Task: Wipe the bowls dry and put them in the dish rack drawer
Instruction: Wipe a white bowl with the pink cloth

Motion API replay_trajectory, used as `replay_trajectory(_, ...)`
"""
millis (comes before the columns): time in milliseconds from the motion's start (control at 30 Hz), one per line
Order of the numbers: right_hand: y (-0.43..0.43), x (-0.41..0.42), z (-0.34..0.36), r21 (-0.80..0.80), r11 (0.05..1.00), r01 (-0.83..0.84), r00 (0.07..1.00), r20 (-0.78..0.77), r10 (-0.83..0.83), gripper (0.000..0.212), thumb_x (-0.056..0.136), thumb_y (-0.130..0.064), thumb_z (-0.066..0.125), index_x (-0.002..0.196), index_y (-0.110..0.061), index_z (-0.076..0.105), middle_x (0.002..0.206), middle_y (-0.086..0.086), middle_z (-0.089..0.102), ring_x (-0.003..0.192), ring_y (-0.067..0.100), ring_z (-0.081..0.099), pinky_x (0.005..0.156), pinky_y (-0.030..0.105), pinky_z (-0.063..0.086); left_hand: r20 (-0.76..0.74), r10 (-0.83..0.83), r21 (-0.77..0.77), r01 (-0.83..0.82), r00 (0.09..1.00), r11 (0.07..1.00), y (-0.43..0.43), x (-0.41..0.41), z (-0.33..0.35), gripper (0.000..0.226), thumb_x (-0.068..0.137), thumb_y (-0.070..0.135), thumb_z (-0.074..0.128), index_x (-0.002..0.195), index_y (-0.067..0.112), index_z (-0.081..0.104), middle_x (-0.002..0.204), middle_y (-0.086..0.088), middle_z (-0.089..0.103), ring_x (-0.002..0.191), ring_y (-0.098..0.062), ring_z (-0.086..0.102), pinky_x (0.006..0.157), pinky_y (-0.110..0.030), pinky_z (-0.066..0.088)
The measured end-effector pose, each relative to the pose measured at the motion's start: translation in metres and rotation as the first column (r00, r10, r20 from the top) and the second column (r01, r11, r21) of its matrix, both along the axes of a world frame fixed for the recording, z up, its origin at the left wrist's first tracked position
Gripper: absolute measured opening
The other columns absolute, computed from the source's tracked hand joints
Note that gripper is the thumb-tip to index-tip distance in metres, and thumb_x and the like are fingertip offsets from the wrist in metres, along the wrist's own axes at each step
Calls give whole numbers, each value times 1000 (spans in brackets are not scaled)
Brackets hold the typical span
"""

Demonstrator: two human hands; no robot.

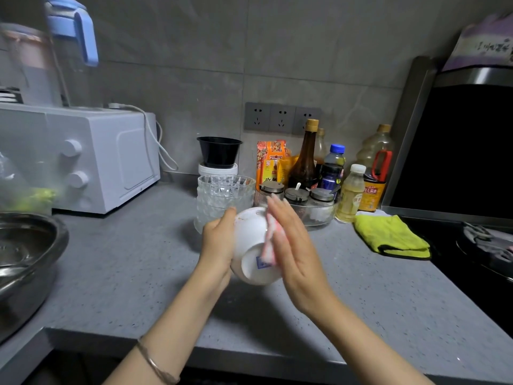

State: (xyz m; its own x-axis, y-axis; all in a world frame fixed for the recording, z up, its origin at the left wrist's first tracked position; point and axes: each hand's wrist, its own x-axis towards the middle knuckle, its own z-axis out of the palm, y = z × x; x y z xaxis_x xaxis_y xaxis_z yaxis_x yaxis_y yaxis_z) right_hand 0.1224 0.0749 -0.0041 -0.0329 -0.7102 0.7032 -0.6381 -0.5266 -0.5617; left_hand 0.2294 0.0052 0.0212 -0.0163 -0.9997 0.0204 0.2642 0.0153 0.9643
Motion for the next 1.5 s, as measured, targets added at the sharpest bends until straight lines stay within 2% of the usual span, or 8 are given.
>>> replay_trajectory(133, -7, -4, 13, -107, 989, 103, 951, -282, -130, 46, 95, -41, 35, 132, -24, 56, 138, -13, 51, 132, 2, 39, 110, 28, 32, 75, -89, -34, 92, 993, 995, 7, -6, -2, 31, 97, 26, 49, 73, 14, 63, 72, -5, 65, 68, -16, 61, 63, -25, 47)
replay_trajectory(333, -14, -12, 37, 246, 955, -166, 926, 373, 65, 40, 102, -33, 36, 103, -8, 68, 90, -11, 71, 79, 4, 66, 66, 15, 51, 13, -90, 16, 90, 996, 996, 10, -7, 0, 27, 94, 20, 50, 71, 10, 60, 63, -6, 60, 54, -18, 55, 43, -18, 38)
replay_trajectory(433, -5, -16, 35, 411, 907, -96, 870, 478, -124, 44, 98, -49, 32, 89, -23, 67, 49, -8, 57, 34, 7, 44, 30, 16, 33, -74, -89, 49, 93, 993, 994, 13, -6, -3, 27, 93, 23, 50, 71, 10, 59, 63, -6, 61, 56, -21, 57, 52, -25, 41)
replay_trajectory(833, -14, -18, 41, 332, 943, 28, 978, 187, -94, 53, 97, -44, 39, 68, -3, 58, 52, 2, 59, 40, 8, 55, 35, 13, 36, 419, -89, -325, 241, 903, 915, 2, -4, 2, 50, 96, 38, 48, 52, 16, 56, 49, 4, 58, 49, -9, 57, 51, -21, 41)
replay_trajectory(1000, -21, -16, 23, 84, 996, -11, 963, 270, -12, 48, 98, -48, 34, 98, -16, 70, 94, -3, 70, 89, 8, 65, 77, 29, 51, 224, 25, -262, 35, 974, 964, -5, -7, 1, 49, 96, 29, 51, 49, 14, 53, 42, 4, 55, 48, -18, 55, 54, -25, 39)
replay_trajectory(1100, -14, -10, 4, -47, 998, -40, 997, 68, 43, 47, 101, -42, 26, 138, -24, 48, 143, -13, 44, 135, 6, 36, 113, 36, 28, 12, 65, -77, -64, 998, 995, -9, -8, 4, 35, 94, 23, 52, 61, 12, 57, 54, -2, 58, 52, -18, 54, 50, -23, 42)
replay_trajectory(1300, -11, -1, -1, -169, 982, 90, 948, -288, -136, 44, 100, -41, 31, 141, -31, 42, 153, -9, 30, 143, 9, 20, 116, 45, 21, 39, 2, -66, 1, 999, 998, -6, -8, 1, 33, 94, 22, 50, 65, 13, 61, 65, -4, 62, 64, -19, 58, 59, -25, 46)
replay_trajectory(1500, -12, -8, 27, 134, 986, -99, 918, 396, 38, 39, 98, -43, 32, 110, -30, 66, 103, -28, 65, 95, -9, 60, 76, 14, 50, 23, 9, -106, -7, 1000, 994, 4, -11, 4, 35, 95, 21, 51, 61, 11, 55, 48, 1, 57, 42, -12, 55, 39, -13, 36)
